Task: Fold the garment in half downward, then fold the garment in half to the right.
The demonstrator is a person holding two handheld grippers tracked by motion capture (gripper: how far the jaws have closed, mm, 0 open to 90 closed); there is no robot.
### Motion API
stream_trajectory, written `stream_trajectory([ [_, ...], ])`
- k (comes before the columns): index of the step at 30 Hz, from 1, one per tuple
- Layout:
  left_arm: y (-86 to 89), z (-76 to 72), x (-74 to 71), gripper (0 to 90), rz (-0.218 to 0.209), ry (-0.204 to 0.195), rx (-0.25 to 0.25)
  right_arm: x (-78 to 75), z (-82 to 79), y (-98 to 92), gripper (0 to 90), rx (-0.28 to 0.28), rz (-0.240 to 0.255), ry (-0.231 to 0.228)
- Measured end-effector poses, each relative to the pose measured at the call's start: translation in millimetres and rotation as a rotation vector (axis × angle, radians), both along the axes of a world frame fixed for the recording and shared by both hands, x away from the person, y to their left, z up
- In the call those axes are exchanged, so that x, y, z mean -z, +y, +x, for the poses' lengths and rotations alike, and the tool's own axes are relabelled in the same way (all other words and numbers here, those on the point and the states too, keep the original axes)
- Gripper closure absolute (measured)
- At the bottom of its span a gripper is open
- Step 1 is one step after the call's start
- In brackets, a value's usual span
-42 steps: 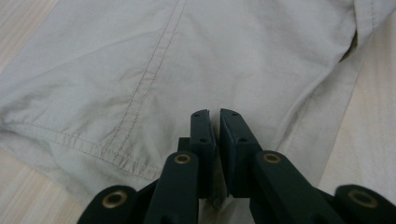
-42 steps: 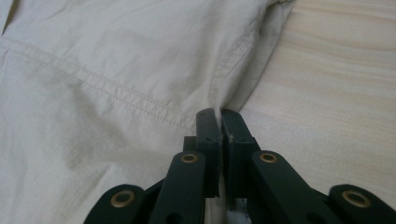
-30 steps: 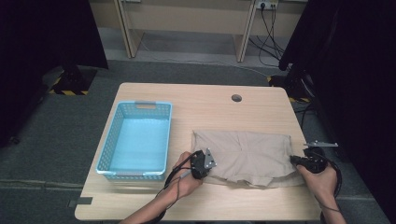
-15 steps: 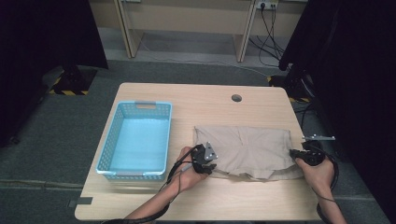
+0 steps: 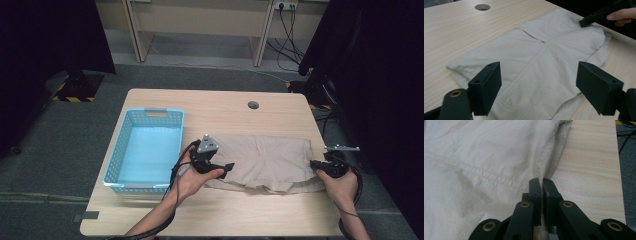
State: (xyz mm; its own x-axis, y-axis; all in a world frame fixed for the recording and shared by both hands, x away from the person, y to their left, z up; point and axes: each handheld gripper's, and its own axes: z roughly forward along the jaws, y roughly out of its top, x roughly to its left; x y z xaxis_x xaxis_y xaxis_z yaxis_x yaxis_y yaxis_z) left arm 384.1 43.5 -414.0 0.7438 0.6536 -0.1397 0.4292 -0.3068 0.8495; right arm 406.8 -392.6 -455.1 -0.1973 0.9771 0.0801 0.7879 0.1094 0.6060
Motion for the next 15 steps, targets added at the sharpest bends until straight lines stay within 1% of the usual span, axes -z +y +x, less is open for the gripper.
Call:
stream_trajectory([
  [3,3.0,1.7,2.4,18.9,-0.003,0.001,-0.020,0.0,-0.1,-0.2,86.7,-0.004,-0.003,-0.001],
  [10,2.0,4.3,5.1,19.1,0.013,-0.001,-0.027,0.6,-0.5,-0.6,86.6,-0.004,-0.001,-0.007],
  [15,-0.3,6.4,5.5,19.3,0.026,-0.001,-0.021,0.3,-0.2,-0.4,86.5,-0.005,-0.004,-0.005],
])
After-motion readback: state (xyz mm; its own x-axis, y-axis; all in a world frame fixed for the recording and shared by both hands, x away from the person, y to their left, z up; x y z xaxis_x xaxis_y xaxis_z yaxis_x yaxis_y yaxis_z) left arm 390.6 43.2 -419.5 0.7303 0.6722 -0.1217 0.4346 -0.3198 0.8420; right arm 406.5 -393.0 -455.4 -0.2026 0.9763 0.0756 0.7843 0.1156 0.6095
